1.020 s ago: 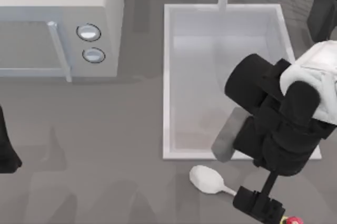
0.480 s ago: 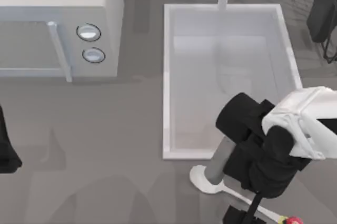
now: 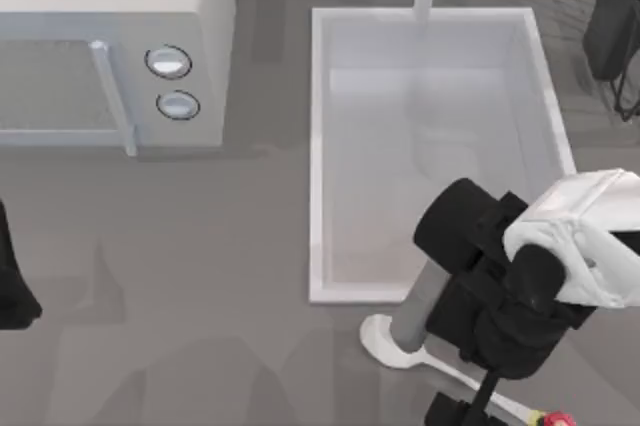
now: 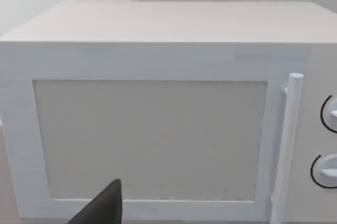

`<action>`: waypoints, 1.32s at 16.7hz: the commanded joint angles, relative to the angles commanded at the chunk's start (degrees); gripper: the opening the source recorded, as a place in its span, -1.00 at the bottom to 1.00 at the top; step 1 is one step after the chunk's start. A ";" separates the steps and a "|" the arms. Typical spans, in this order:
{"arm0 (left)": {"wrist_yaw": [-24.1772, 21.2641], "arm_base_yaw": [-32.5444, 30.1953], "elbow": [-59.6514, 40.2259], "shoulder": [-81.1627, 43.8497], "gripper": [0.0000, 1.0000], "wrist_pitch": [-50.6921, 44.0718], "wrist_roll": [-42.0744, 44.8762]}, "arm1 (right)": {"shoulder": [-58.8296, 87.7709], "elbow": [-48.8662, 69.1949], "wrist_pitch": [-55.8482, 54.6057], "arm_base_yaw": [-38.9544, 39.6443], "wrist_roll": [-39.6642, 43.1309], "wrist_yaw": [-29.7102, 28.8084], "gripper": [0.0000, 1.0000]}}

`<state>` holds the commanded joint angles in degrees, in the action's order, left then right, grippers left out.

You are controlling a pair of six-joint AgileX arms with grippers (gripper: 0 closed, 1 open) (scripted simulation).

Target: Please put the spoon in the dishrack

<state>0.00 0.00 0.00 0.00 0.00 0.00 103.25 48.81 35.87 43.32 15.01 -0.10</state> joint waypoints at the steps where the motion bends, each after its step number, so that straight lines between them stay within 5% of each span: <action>1: 0.00 0.00 0.00 0.00 1.00 0.00 0.00 | 0.00 0.00 0.00 0.00 0.00 0.00 0.70; 12: 0.00 0.00 0.00 0.00 1.00 0.00 0.00 | 0.00 0.00 0.00 0.00 0.00 0.00 -0.96; 22: 0.00 0.00 0.00 0.00 1.00 0.00 0.00 | -3.77 1.58 3.35 -0.11 0.03 0.52 -1.00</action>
<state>0.00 0.00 0.00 0.00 0.00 0.00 99.48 50.39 39.23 43.21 15.04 0.42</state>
